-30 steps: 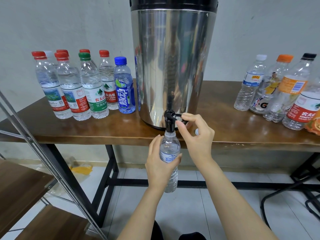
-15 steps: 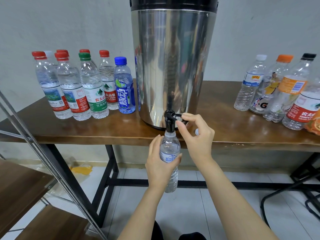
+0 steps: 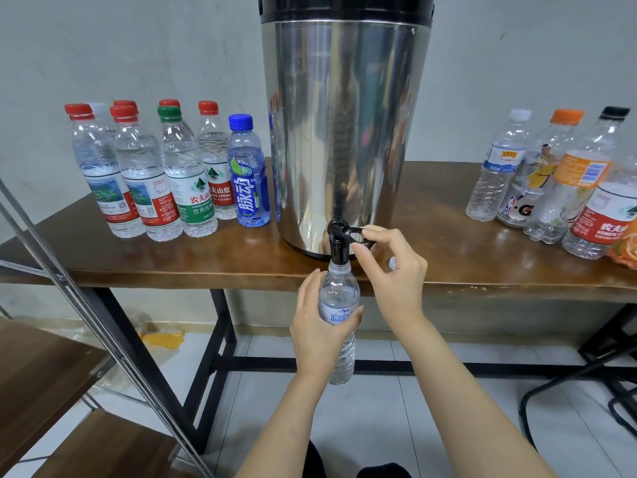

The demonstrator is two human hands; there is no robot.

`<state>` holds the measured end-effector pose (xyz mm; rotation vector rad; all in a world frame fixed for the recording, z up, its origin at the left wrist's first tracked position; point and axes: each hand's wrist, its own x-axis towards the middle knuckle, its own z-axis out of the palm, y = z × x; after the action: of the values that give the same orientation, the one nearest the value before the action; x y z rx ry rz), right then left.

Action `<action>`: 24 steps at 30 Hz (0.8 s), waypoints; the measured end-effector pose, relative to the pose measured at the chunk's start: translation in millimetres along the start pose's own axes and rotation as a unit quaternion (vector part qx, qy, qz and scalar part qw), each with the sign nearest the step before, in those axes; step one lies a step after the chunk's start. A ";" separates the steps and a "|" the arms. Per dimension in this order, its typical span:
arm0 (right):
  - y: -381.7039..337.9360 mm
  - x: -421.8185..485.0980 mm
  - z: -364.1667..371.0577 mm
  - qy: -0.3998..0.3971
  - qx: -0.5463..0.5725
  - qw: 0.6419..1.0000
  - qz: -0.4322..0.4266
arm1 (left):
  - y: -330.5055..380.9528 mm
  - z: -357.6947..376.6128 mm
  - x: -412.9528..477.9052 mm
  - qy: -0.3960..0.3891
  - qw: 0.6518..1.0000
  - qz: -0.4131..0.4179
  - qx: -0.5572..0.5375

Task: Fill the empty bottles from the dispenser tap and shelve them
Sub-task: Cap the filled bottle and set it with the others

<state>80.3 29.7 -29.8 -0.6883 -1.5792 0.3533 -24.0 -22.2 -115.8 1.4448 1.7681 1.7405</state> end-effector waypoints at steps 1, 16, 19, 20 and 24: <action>1.5 0.1 -1.3 -0.007 -0.005 1.000 -0.002 | 0.0 0.1 0.1 0.000 1.000 0.001 -0.001; 5.3 18.5 -16.5 -0.088 -0.121 0.975 -0.165 | -0.6 -0.8 0.1 -0.006 1.000 -0.016 0.002; 4.8 23.5 -16.4 -0.099 -0.116 0.970 -0.189 | -1.8 -0.4 0.3 -0.006 1.000 -0.015 0.001; 5.9 25.1 -16.6 -0.103 -0.113 0.970 -0.192 | -2.2 -0.4 0.3 -0.006 1.000 -0.016 0.000; 1.9 34.8 -17.5 -0.104 -0.113 0.966 -0.208 | -3.4 -0.8 0.4 -0.009 1.000 -0.019 0.000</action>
<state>97.6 49.6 -1.0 -0.4837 -1.9352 -0.0714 -26.3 -21.6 -118.4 1.4123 1.7750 1.7029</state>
